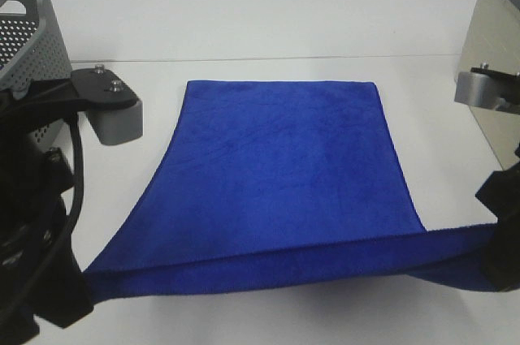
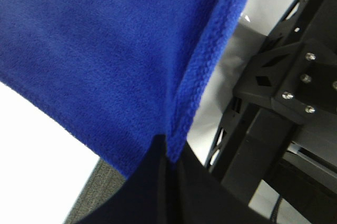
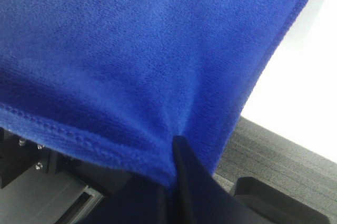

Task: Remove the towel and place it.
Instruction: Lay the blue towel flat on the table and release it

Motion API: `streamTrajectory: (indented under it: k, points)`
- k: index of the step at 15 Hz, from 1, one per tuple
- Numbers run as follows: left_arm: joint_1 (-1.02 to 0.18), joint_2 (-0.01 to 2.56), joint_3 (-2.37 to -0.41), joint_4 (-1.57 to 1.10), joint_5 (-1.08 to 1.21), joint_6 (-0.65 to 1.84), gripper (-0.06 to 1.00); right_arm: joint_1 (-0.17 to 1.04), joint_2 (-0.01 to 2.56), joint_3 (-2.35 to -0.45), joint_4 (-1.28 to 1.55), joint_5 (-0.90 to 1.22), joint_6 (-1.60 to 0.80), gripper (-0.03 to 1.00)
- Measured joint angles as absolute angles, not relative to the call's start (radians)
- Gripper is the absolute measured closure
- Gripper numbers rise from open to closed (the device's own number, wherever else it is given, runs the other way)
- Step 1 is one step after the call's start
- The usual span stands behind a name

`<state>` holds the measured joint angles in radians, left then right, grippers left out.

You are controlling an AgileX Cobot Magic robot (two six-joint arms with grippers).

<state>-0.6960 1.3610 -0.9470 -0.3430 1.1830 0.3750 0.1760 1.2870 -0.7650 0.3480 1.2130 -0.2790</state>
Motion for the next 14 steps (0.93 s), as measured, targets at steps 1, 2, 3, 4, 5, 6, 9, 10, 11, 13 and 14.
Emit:
streamTrajectory:
  k: [1, 2, 3, 4, 5, 6, 9, 10, 11, 13, 14]
  points:
    - [-0.735, 1.341, -0.93, -0.346, 1.183, 0.338, 0.94, 0.176, 1.267, -0.735, 0.352, 1.213, -0.279, 0.95]
    - [-0.79, 1.322, -0.908, -0.35, 1.181, 0.295, 0.94, 0.176, 1.252, -0.711, 0.354, 1.213, -0.279, 0.95]
    - [-0.807, 1.319, -0.898, -0.355, 1.181, 0.283, 0.94, 0.176, 1.231, -0.68, 0.359, 1.213, -0.279, 0.95]
    - [-0.831, 1.317, -0.873, -0.362, 1.177, 0.261, 0.94, 0.176, 1.214, -0.649, 0.367, 1.215, -0.279, 0.95]
    - [-0.852, 1.317, -0.849, -0.368, 1.172, 0.251, 0.94, 0.176, 1.194, -0.62, 0.377, 1.216, -0.279, 0.95]
    - [-0.862, 1.317, -0.823, -0.378, 1.165, 0.248, 0.94, 0.176, 1.18, -0.593, 0.386, 1.217, -0.279, 0.95]
    - [-0.863, 1.324, -0.776, -0.384, 1.081, 0.251, 0.94, 0.176, 1.168, -0.542, 0.382, 1.217, -0.279, 0.95]
    - [-0.863, 1.333, -0.772, -0.384, 1.072, 0.253, 0.94, 0.176, 1.168, -0.539, 0.38, 1.217, -0.279, 0.95]
    - [-0.863, 1.362, -0.762, -0.384, 1.052, 0.265, 0.94, 0.176, 1.168, -0.531, 0.377, 1.215, -0.279, 0.95]
    - [-0.863, 1.434, -0.755, -0.385, 1.019, 0.288, 0.94, 0.176, 1.168, -0.531, 0.371, 1.215, -0.279, 0.95]
    - [-0.863, 1.494, -0.755, -0.387, 1.0, 0.312, 0.94, 0.176, 1.168, -0.521, 0.367, 1.211, -0.279, 0.95]
